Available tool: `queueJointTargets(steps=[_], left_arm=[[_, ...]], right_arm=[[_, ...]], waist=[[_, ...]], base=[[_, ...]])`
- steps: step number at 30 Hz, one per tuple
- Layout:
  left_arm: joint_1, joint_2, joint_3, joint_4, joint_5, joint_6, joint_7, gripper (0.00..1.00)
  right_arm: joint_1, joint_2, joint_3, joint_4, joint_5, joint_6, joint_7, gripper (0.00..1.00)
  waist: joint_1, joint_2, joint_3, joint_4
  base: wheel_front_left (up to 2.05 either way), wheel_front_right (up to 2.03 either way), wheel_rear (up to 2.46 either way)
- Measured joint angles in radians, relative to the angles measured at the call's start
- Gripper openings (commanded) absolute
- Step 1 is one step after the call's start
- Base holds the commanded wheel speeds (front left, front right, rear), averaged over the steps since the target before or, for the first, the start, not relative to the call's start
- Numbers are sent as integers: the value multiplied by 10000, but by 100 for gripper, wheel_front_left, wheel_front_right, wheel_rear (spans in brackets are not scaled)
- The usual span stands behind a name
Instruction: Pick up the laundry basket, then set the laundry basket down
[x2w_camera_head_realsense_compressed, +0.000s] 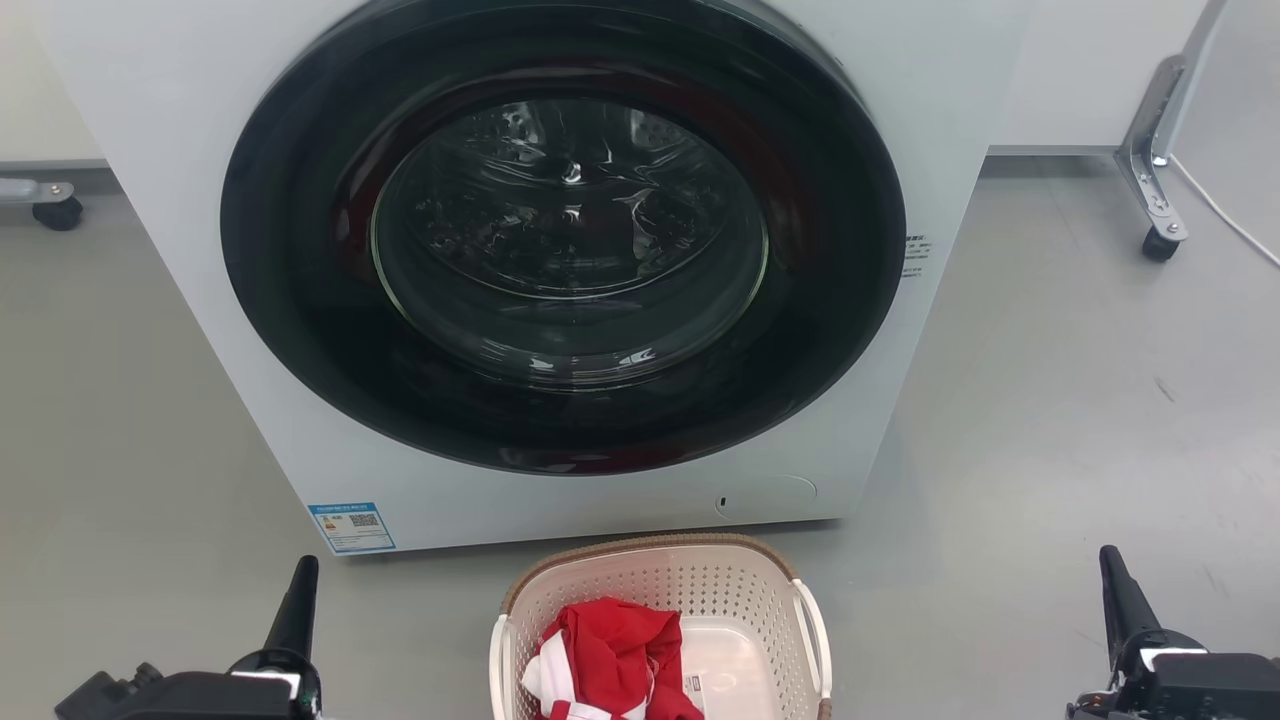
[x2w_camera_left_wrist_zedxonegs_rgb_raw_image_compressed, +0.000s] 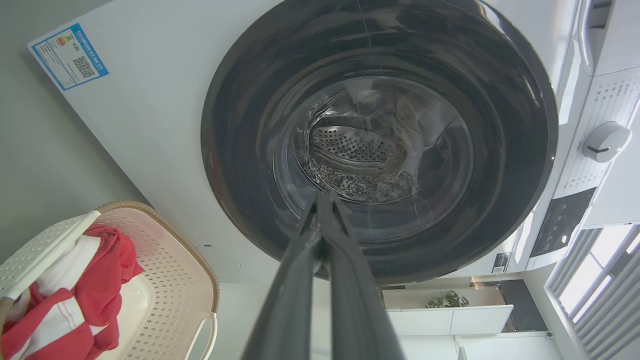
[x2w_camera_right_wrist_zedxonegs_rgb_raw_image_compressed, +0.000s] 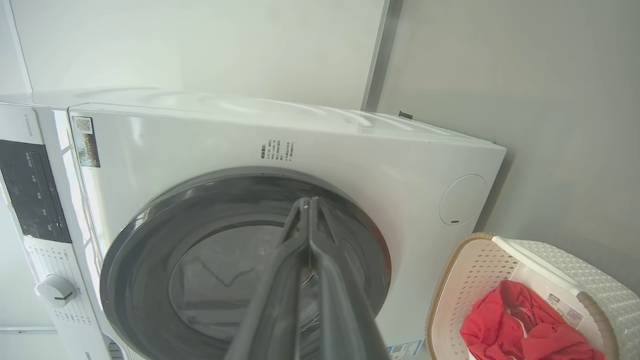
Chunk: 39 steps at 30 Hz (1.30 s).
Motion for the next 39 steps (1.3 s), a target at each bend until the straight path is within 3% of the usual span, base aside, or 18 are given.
queueJointTargets(steps=[12, 39], left_arm=[[-221, -79, 339, 171, -1452, -274, 311, 0], [-221, -90, 341, 192, -1505, -274, 311, 0]], right_arm=[[-149, 226, -476, 205, 1273, 301, 397, 0], [-189, 232, -481, 207, 1273, 305, 397, 0]], waist=[[0, 0, -14, 13], [0, 0, -14, 13]], base=[[0, 0, 0], [0, 0, 0]])
